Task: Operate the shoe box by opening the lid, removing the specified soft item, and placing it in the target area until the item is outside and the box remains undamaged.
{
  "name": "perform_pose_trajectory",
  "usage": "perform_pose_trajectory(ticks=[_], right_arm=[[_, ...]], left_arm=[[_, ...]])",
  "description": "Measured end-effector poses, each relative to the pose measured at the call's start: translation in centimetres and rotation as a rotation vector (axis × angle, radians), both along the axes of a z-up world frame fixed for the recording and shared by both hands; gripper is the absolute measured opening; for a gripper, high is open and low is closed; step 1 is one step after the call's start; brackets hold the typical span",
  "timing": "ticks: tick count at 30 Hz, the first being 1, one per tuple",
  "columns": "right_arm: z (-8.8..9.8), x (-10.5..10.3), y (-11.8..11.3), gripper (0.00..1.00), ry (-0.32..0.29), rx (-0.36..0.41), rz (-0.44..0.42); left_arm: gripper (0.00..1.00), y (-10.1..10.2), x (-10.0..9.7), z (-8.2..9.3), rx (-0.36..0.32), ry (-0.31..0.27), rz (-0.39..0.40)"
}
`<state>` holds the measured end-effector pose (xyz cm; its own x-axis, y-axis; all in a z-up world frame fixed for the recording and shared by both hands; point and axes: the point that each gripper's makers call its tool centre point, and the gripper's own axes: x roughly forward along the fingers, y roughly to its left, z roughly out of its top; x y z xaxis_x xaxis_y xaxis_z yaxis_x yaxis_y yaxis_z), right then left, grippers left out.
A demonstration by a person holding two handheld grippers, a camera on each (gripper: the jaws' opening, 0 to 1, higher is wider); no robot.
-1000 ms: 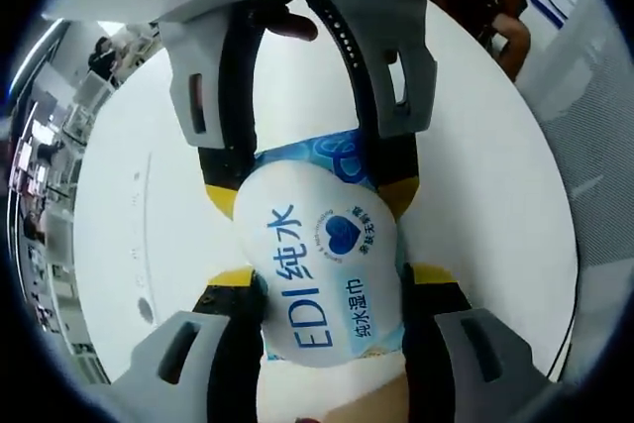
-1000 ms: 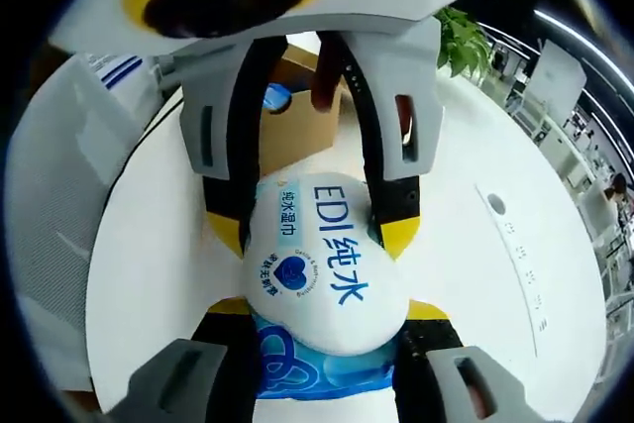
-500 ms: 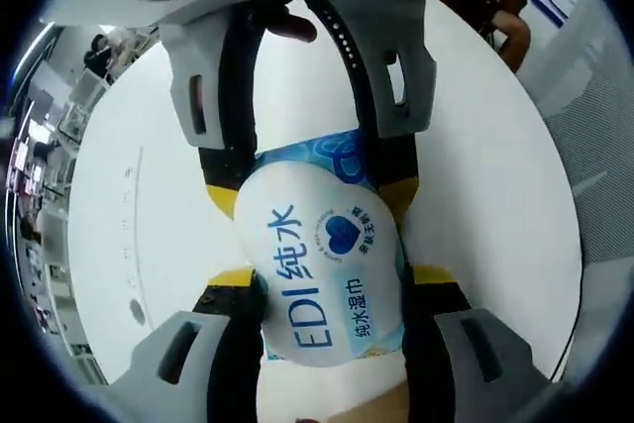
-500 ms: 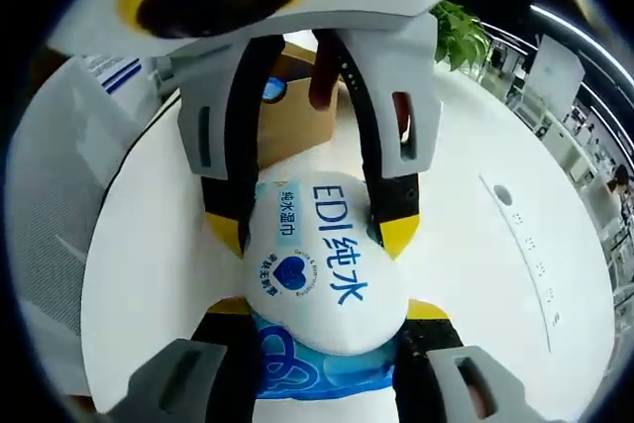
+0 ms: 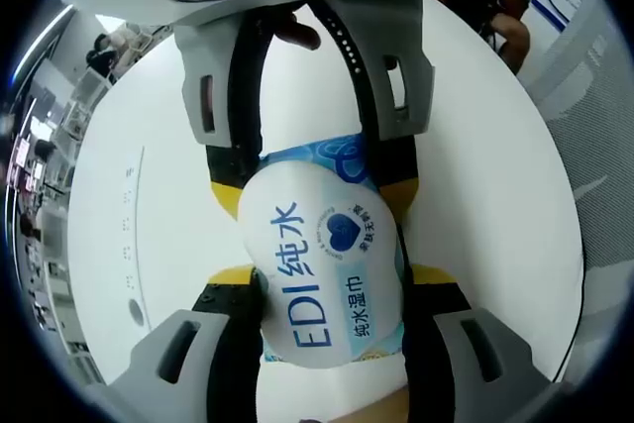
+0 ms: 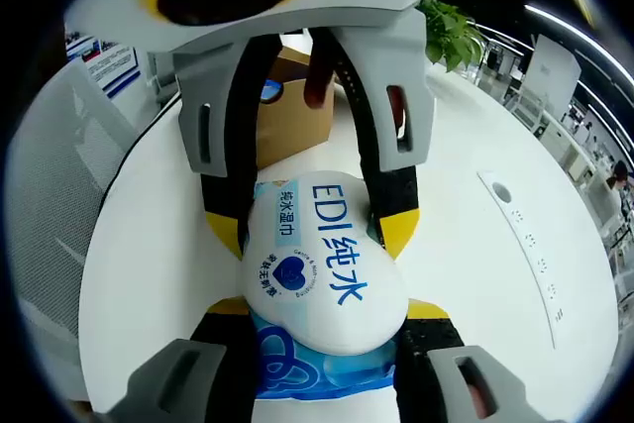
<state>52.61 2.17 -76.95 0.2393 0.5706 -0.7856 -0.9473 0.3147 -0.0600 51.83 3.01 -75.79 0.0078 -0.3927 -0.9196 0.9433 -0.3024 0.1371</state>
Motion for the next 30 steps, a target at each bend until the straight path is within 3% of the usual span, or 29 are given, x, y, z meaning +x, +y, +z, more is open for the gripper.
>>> perform_pose_trajectory(ticks=[13,18,23,30], right_arm=[[-0.2,-0.1,-0.1,0.56,-0.009,-0.014,0.001],[-0.5,-0.2,-0.2,0.71,-0.017,-0.041,0.000],[-0.6,-0.3,-0.5,0.72,-0.021,-0.050,-0.003],[0.4,-0.3,-0.8,0.72,-0.019,-0.041,-0.036]], left_arm=[[0.58,0.1,-0.3,0.0,-0.026,0.005,0.004],[0.72,1.1,-0.4,-0.9,0.001,0.000,0.008],[0.73,1.5,-0.1,-0.5,-0.024,0.009,0.057],[0.76,1.7,0.7,0.3,-0.032,-0.006,0.063]])
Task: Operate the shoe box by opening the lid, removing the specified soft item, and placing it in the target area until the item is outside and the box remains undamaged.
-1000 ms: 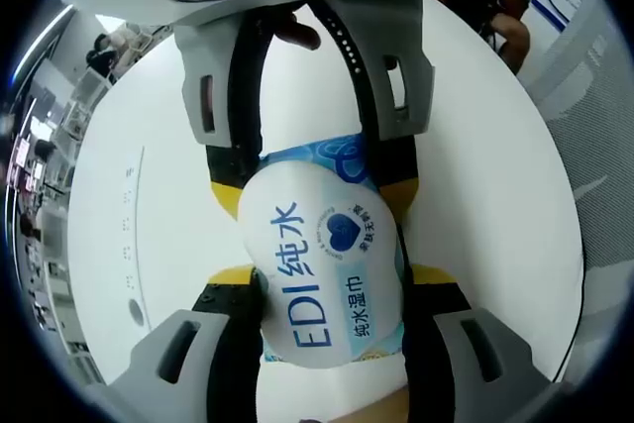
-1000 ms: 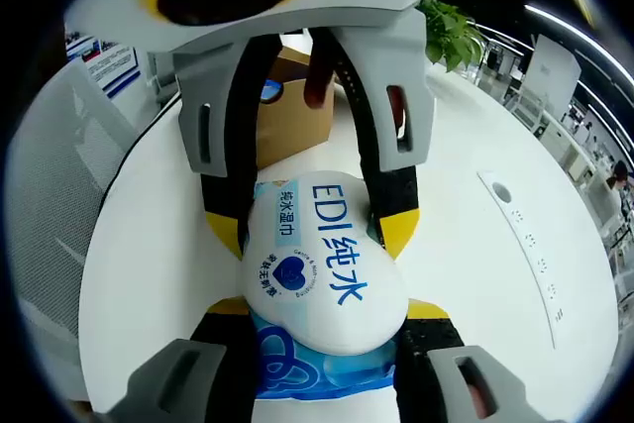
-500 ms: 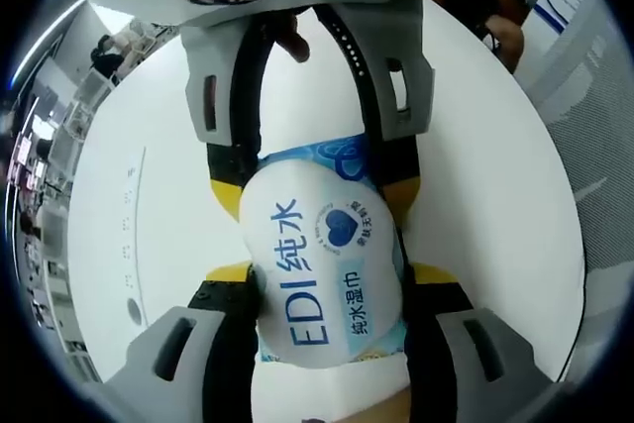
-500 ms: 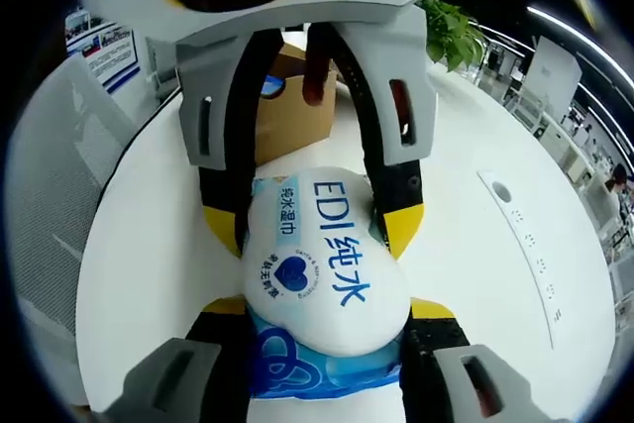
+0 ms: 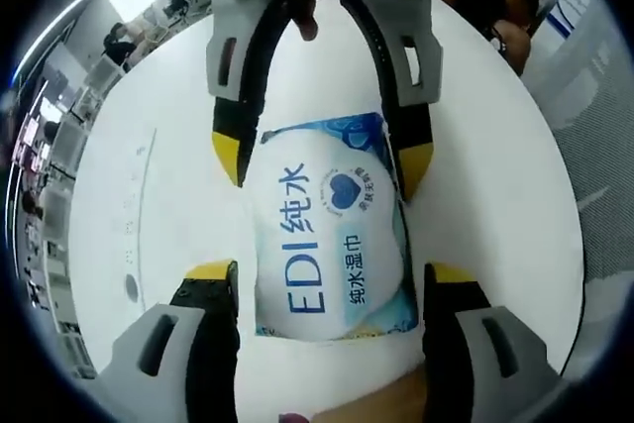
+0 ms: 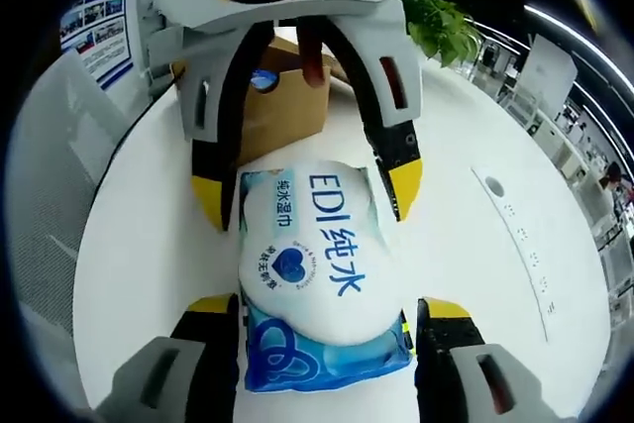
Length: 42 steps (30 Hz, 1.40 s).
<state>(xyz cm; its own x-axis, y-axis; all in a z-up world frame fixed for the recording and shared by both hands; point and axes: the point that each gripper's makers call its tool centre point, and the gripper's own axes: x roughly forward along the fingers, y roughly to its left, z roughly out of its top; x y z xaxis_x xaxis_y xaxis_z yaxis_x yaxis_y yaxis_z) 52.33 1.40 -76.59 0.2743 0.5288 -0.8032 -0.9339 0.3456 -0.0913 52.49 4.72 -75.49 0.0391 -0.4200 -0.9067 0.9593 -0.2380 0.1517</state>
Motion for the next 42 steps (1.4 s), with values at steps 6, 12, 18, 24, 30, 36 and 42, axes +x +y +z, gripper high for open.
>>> perform_pose_trajectory(ticks=[6,12,18,24,30,36,42], right_arm=[[0.7,-0.2,-0.5,0.72,-0.006,-0.009,-0.016],[1.3,-0.9,-1.6,0.74,-0.014,-0.033,-0.040],[2.5,-1.3,-2.8,0.74,-0.022,-0.021,-0.098],[3.8,-1.9,-3.7,0.73,-0.025,0.016,-0.179],[5.6,-2.1,-3.8,0.72,-0.033,0.125,-0.308],[7.6,-2.4,-3.2,0.71,-0.055,0.212,-0.394],[9.3,-3.0,-2.5,0.71,-0.072,0.269,-0.444]], left_arm=[[0.76,0.6,0.2,1.1,-0.011,-0.012,0.016],[0.76,1.6,0.1,2.7,-0.039,-0.024,0.045],[0.76,3.0,-0.1,4.6,-0.090,-0.021,0.106],[0.76,4.4,-0.4,6.3,-0.140,-0.033,0.169],[0.75,5.1,-1.1,8.5,-0.240,-0.033,0.258],[0.75,5.8,-1.5,10.3,-0.348,-0.004,0.359],[0.75,7.3,-2.9,11.0,-0.368,-0.020,0.394]])
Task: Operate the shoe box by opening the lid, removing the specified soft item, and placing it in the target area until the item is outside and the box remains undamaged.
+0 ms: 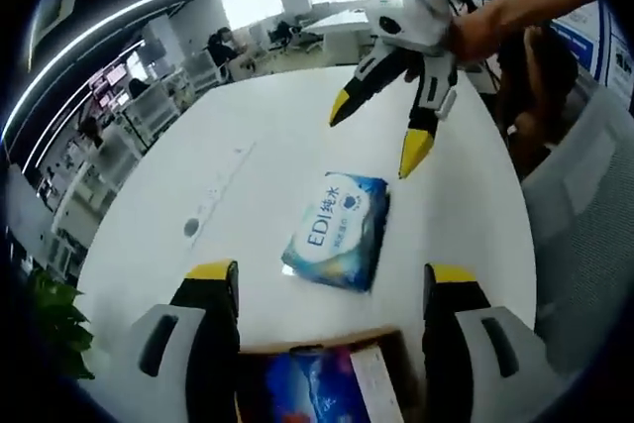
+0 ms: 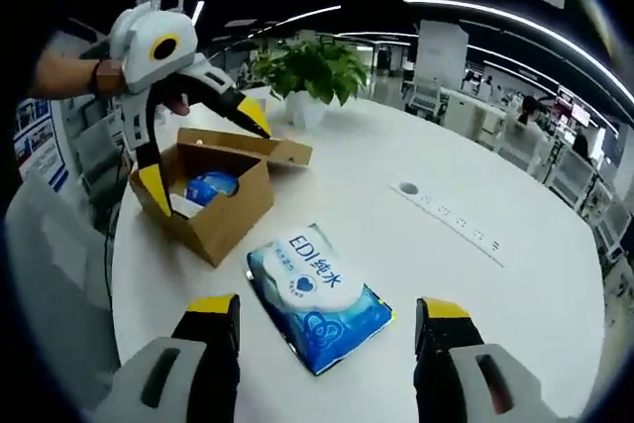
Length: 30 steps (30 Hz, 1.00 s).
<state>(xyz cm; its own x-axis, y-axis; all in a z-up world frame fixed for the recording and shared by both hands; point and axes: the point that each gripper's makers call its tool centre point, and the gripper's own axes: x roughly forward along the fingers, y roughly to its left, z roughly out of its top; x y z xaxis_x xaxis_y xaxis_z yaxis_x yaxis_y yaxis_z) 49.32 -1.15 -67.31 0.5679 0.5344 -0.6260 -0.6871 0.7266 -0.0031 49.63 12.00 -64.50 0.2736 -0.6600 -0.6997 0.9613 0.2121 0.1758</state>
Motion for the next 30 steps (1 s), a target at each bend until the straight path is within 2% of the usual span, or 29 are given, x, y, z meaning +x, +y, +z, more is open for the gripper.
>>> perform_pose_trajectory(ticks=[4,7,12,20,23,30], right_arm=[[1.0,-0.6,0.8,0.71,-0.016,0.023,-0.010],[1.7,-1.0,1.4,0.71,-0.026,0.053,-0.027],[2.6,-2.2,2.7,0.71,-0.045,0.065,-0.017],[4.1,-3.7,3.7,0.71,-0.076,0.088,-0.013],[4.1,-4.3,4.0,0.71,-0.079,0.084,-0.008],[3.9,-5.9,4.9,0.71,-0.076,0.109,-0.024]], left_arm=[[0.74,0.8,-0.7,0.8,-0.041,0.007,0.054],[0.74,1.2,-1.2,2.2,-0.126,0.018,0.128],[0.72,2.6,-2.7,2.7,-0.155,0.036,0.171],[0.72,4.9,-4.3,3.8,-0.195,0.016,0.227],[0.72,5.9,-4.9,4.1,-0.236,0.035,0.268],[0.73,9.0,-5.6,3.7,-0.258,0.040,0.345]])
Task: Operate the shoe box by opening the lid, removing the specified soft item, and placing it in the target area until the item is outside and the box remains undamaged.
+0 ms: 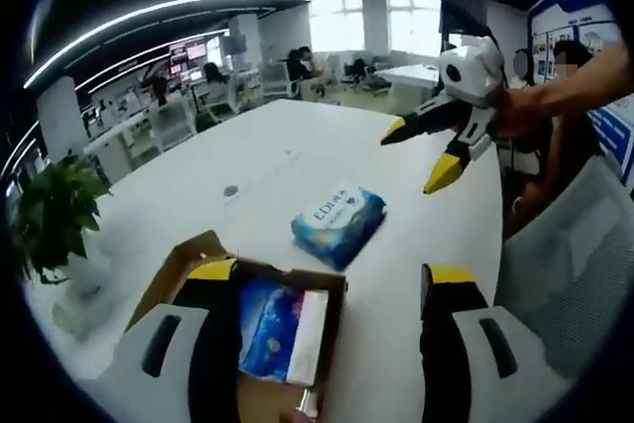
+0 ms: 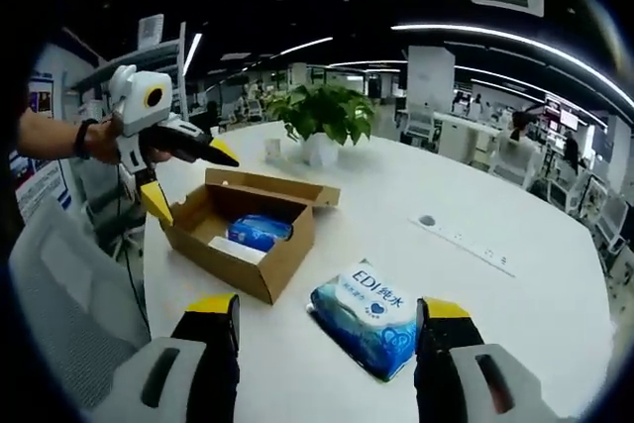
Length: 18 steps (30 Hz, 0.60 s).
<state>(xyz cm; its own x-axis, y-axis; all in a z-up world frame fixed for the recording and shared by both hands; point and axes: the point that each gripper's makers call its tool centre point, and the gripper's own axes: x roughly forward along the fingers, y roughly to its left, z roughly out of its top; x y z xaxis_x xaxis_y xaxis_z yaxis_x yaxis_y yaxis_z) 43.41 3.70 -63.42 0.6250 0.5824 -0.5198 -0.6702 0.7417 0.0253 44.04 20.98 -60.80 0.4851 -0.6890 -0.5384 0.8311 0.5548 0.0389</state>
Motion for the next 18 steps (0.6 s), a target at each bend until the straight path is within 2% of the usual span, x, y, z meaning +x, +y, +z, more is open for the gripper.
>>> perform_pose_trajectory(ticks=[6,10,18], right_arm=[[-0.7,-1.7,1.2,0.71,0.021,0.016,-0.003],[-0.9,-2.1,2.2,0.71,0.020,0.013,0.003],[0.9,-1.4,4.2,0.71,-0.013,0.061,-0.014]], left_arm=[[0.73,2.2,-0.4,0.0,0.004,-0.007,0.050],[0.73,3.5,-0.5,0.0,0.009,-0.017,0.082],[0.72,5.5,-0.2,1.3,-0.023,-0.040,0.172]])
